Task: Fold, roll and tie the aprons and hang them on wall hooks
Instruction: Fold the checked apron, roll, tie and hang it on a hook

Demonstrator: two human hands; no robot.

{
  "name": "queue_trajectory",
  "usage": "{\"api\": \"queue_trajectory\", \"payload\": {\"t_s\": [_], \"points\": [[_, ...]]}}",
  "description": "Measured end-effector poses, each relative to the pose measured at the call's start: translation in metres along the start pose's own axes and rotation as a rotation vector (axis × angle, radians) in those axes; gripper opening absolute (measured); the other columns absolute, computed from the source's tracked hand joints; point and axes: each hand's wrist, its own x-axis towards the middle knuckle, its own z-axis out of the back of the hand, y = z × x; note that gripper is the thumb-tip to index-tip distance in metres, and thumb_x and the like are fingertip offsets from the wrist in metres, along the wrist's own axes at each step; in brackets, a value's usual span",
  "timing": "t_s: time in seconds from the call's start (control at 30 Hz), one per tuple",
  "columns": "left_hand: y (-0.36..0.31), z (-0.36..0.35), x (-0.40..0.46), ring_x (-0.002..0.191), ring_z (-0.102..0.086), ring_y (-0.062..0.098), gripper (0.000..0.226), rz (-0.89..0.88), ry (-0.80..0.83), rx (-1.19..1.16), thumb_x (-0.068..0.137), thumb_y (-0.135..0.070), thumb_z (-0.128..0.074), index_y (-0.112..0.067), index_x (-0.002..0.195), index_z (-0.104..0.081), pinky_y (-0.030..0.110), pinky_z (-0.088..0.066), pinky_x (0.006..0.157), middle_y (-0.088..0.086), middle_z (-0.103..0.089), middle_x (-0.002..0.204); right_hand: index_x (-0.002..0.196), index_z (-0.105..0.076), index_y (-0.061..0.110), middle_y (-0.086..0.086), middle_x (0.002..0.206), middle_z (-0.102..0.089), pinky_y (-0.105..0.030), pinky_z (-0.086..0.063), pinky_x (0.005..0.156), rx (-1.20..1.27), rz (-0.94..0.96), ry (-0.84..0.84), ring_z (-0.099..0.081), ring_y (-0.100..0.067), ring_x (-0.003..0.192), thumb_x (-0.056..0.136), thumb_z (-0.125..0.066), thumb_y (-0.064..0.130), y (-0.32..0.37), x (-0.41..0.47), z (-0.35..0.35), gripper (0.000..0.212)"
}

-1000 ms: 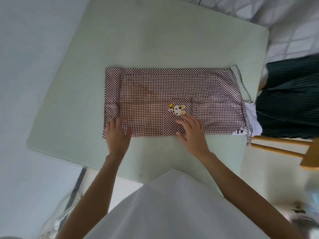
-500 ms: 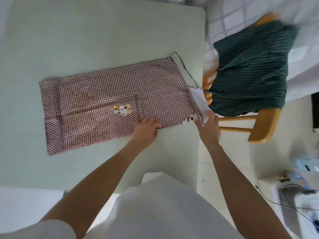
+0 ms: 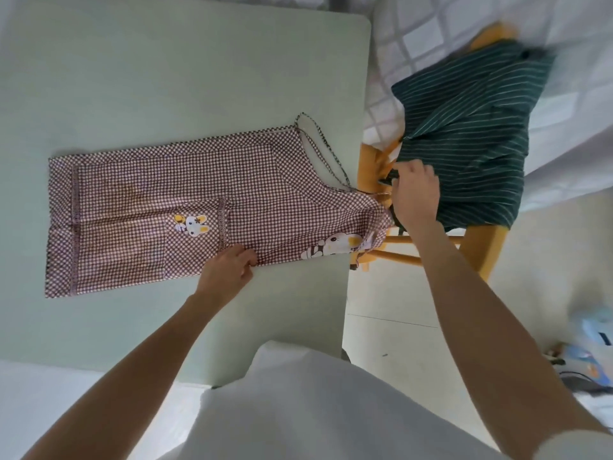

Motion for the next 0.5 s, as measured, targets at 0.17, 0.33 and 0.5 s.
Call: {"api": "queue_trajectory", "payload": {"t_s": [0.17,0.33,0.5], "points": [[-0.009,0.000,0.003,0.075,-0.062,0.022,0.019,-0.012,-0.006,-0.005,0.069,-0.014,-0.073,-0.015,0.085,-0.063,0.029,-0.050,0.059,0.002,-0.063,0.083,0.104,-0.052,0.012,-0.005,0.092,-0.058,-0.032,-0.042,0.070,0.337,-0.201,0.031,-0.055,-0.021,0.084,0.093,-0.053,0.036,0.016,-0.047,-0.012,0.027],[-0.019,-0.006,0.005,0.073,-0.061,0.020,0.019,-0.107,-0.021,-0.010,0.070,-0.012,-0.073,-0.016,0.086,-0.064,0.028,-0.051,0.052,0.000,-0.062,0.082,0.110,-0.050,0.013,0.003,0.090,-0.062,-0.030,-0.046,0.078,0.627,-0.587,0.226,-0.060,-0.016,0.080,0.084,-0.057,0.056,0.036,-0.126,-0.052,0.050],[-0.020,-0.006,0.005,0.069,-0.060,0.019,0.013,-0.131,-0.025,0.006,0.074,-0.011,-0.071,-0.017,0.081,-0.062,0.027,-0.049,0.051,-0.002,-0.061,0.076,0.094,-0.064,0.015,-0.002,0.089,-0.070,-0.044,-0.057,0.077,0.965,-0.704,0.217,-0.068,-0.020,0.077,0.084,-0.066,0.036,0.044,-0.116,-0.067,0.023]]}}
